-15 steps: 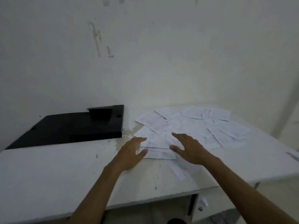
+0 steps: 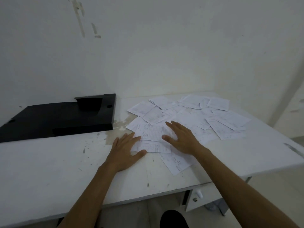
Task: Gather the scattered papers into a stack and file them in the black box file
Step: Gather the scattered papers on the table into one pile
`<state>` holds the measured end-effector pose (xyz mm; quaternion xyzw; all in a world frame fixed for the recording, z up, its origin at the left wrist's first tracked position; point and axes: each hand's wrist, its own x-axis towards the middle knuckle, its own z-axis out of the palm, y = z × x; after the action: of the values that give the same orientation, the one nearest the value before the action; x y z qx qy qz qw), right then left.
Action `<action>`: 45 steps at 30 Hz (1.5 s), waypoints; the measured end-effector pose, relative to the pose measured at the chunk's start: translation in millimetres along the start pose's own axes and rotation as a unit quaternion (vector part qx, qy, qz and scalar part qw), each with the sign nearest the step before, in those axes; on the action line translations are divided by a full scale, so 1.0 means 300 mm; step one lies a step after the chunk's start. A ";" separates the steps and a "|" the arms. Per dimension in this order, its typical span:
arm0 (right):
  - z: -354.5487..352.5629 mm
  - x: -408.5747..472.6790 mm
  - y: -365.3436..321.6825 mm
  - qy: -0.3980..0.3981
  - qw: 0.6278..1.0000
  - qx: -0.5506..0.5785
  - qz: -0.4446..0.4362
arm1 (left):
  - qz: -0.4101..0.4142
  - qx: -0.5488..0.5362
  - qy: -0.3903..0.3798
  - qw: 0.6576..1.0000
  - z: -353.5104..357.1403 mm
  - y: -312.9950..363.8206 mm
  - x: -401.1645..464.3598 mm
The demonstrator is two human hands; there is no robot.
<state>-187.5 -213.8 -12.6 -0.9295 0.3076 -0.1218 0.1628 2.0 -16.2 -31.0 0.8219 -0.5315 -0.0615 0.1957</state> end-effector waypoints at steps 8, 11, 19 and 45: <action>0.023 0.110 0.029 -0.043 0.998 -0.046 -0.020 | -0.042 -0.012 0.016 0.999 -0.005 -0.045 0.042; -0.003 0.117 0.029 -0.066 0.996 -0.051 -0.043 | -0.046 -0.006 0.032 0.998 0.001 -0.042 0.046; 0.062 0.064 0.050 -0.026 0.996 -0.040 -0.080 | -0.056 -0.050 0.064 0.995 0.012 -0.021 0.076; 0.020 0.038 0.115 0.053 0.995 0.036 0.072 | -0.214 -0.418 0.073 0.880 -0.086 0.056 0.215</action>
<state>-195.0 -245.6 -29.6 -0.8906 0.3776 -0.1696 0.1885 23.2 -73.6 6.1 0.7593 -0.2520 -0.2583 0.5415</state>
